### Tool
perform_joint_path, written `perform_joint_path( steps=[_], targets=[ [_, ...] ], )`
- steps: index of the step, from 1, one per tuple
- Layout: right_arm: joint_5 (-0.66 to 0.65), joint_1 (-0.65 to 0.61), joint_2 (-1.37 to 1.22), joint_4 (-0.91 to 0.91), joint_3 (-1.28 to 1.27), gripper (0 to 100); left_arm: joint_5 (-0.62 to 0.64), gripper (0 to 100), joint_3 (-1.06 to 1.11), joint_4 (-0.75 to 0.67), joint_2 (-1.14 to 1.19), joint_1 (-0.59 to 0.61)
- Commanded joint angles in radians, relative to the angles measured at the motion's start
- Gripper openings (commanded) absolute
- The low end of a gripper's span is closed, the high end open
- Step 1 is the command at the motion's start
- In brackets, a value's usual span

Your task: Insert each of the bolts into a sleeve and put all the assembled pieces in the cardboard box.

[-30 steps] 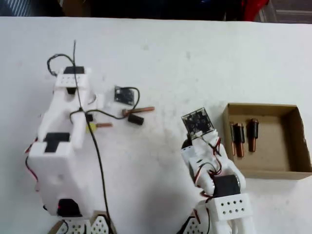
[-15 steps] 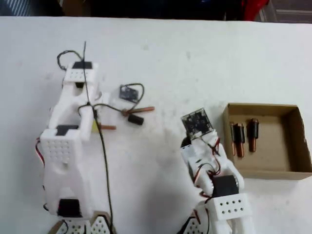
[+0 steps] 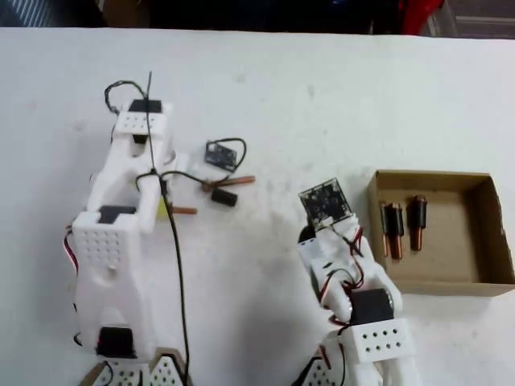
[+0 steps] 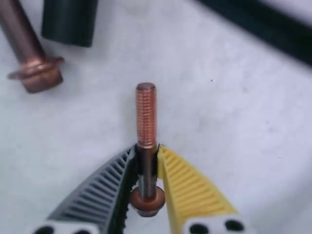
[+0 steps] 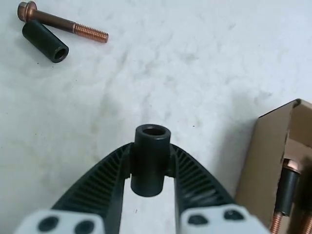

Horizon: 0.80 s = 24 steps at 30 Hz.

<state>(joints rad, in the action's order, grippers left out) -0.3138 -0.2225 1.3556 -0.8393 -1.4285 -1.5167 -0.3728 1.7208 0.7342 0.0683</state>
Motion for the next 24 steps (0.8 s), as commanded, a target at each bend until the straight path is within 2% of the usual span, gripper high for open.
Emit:
perform_joint_path(
  steps=[1,5,17,24],
  targets=[
    [-0.046,0.01,0.005,0.024,0.011,2.0,-0.008,14,-0.032,0.023,-0.012,-0.012],
    [-0.055,0.01,0.005,0.024,0.011,2.0,-0.008,20,-0.034,0.021,-0.012,-0.012],
    [-0.06,0.01,0.005,0.024,0.009,2.0,0.009,19,-0.114,0.054,-0.024,-0.005],
    [-0.06,0.01,0.005,0.025,0.002,2.0,0.33,19,-0.315,0.061,-0.024,0.004]
  ],
)
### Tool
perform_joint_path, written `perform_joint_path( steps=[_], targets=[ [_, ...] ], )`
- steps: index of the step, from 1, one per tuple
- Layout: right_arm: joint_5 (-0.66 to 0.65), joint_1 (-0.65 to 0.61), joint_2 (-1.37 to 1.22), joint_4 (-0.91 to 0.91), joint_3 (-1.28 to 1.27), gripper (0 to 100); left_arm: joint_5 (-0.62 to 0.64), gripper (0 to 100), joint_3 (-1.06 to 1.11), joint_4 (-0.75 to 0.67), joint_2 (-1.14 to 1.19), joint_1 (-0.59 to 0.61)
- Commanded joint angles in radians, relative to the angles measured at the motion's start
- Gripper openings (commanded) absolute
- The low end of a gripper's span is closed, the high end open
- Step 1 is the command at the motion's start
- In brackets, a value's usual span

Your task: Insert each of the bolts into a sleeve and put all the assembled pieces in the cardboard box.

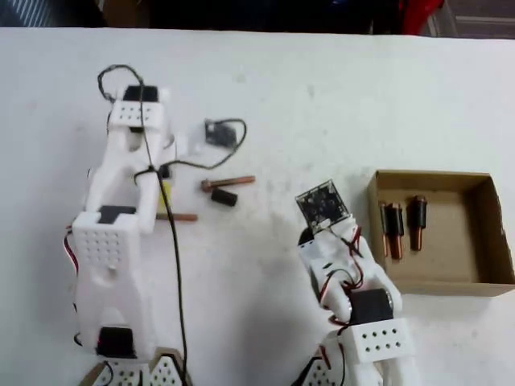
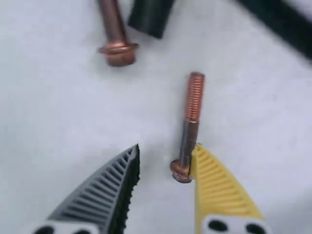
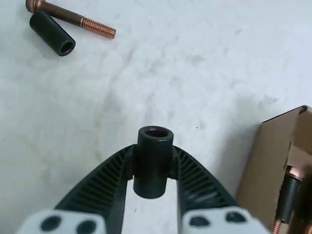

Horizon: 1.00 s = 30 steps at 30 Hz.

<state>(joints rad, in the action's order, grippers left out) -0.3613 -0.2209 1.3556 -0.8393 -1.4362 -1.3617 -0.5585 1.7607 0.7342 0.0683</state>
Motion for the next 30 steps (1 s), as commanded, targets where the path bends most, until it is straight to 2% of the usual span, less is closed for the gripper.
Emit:
perform_joint_path(
  steps=[1,8,14,21,25,30],
  targets=[
    [-0.012,0.008,0.005,0.025,0.009,2.0,0.21,19,-0.149,0.021,-0.024,0.005],
    [-0.014,0.008,0.005,0.025,0.009,2.0,0.482,19,-0.235,0.023,-0.024,0.018],
    [-0.014,0.008,0.005,0.025,0.008,2.0,0.852,19,-0.269,0.025,-0.047,0.054],
    [-0.014,0.008,0.005,0.025,0.008,2.0,1.284,19,-0.259,0.025,-0.196,0.11],
    [-0.014,0.008,0.005,0.025,0.008,2.0,1.416,19,-0.216,0.026,-0.255,0.127],
    [-0.014,0.008,0.005,0.025,0.008,2.0,1.514,19,-0.023,0.026,-0.367,0.125]
  ],
)
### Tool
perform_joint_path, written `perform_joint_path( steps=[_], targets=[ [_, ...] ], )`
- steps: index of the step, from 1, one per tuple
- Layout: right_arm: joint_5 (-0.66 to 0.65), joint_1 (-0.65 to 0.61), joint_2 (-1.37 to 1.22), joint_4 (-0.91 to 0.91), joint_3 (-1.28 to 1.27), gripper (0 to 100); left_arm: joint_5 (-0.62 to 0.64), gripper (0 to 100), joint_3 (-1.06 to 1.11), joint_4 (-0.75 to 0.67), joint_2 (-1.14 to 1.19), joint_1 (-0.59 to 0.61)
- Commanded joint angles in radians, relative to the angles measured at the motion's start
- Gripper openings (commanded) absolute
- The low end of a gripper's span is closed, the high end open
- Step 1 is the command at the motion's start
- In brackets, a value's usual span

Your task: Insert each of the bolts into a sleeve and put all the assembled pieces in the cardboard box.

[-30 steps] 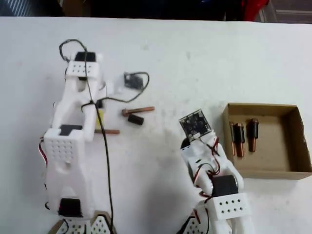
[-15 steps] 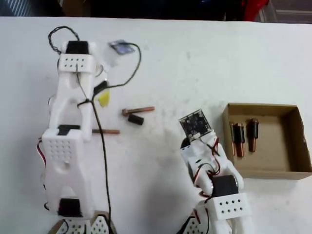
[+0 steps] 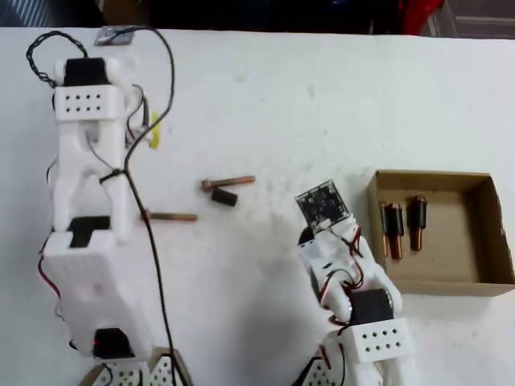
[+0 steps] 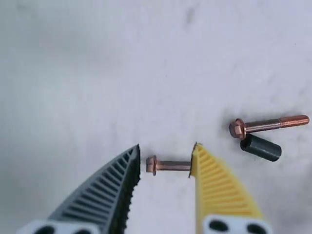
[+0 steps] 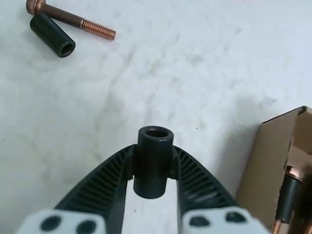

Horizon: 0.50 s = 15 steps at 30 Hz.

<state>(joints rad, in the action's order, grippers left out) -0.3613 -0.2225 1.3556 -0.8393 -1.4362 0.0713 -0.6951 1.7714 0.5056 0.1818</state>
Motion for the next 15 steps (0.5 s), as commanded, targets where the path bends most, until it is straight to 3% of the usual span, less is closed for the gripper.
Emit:
perform_joint_path(
  steps=[1,7,15],
  targets=[
    [-0.014,0.01,0.005,0.025,0.008,2.0,0.106,19,0.16,0.014,-0.165,0.012],
    [-0.014,0.01,0.005,0.025,0.008,2.0,0.307,19,0.361,0.006,-0.298,0.012],
    [-0.014,0.01,0.005,0.025,0.008,2.0,0.319,19,0.543,-0.021,-0.314,-0.019]
  ],
)
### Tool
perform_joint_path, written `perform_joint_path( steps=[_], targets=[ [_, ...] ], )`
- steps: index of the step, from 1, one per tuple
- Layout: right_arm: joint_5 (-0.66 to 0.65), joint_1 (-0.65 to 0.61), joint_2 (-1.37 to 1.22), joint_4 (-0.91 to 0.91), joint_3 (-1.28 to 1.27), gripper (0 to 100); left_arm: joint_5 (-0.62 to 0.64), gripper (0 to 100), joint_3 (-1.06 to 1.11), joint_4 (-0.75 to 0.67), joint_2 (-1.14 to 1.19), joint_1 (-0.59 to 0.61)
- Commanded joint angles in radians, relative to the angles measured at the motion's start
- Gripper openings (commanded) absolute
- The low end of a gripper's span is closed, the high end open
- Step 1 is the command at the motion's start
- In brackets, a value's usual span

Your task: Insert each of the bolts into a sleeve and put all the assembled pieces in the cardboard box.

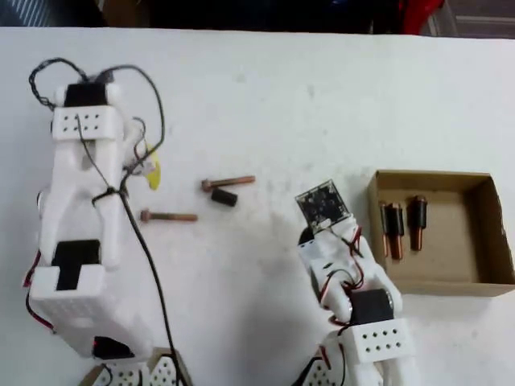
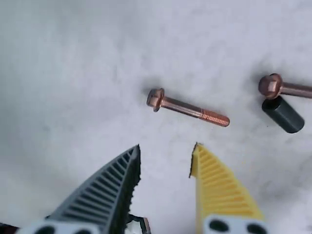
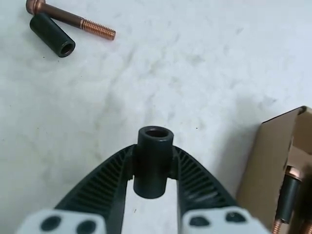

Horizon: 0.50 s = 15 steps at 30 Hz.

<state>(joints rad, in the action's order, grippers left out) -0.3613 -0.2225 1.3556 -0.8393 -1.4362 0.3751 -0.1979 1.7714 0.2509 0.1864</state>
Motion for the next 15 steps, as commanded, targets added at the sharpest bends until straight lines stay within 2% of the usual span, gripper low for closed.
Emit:
perform_joint_path(
  steps=[1,3,7,10,15],
  targets=[
    [-0.014,0.01,0.005,0.025,0.008,2.0,0.015,19,0.066,-0.028,-0.059,-0.036],
    [-0.014,0.01,0.005,0.025,0.008,2.0,0.052,19,0.104,-0.028,-0.059,-0.068],
    [-0.014,0.01,0.005,0.025,0.008,2.0,0.278,19,0.16,-0.04,-0.059,-0.148],
    [-0.014,0.012,0.005,0.024,0.008,2.0,0.454,19,0.189,-0.117,-0.059,-0.194],
    [-0.014,0.012,0.005,0.024,0.008,2.0,0.818,20,0.275,-0.295,-0.059,-0.211]
  ],
)
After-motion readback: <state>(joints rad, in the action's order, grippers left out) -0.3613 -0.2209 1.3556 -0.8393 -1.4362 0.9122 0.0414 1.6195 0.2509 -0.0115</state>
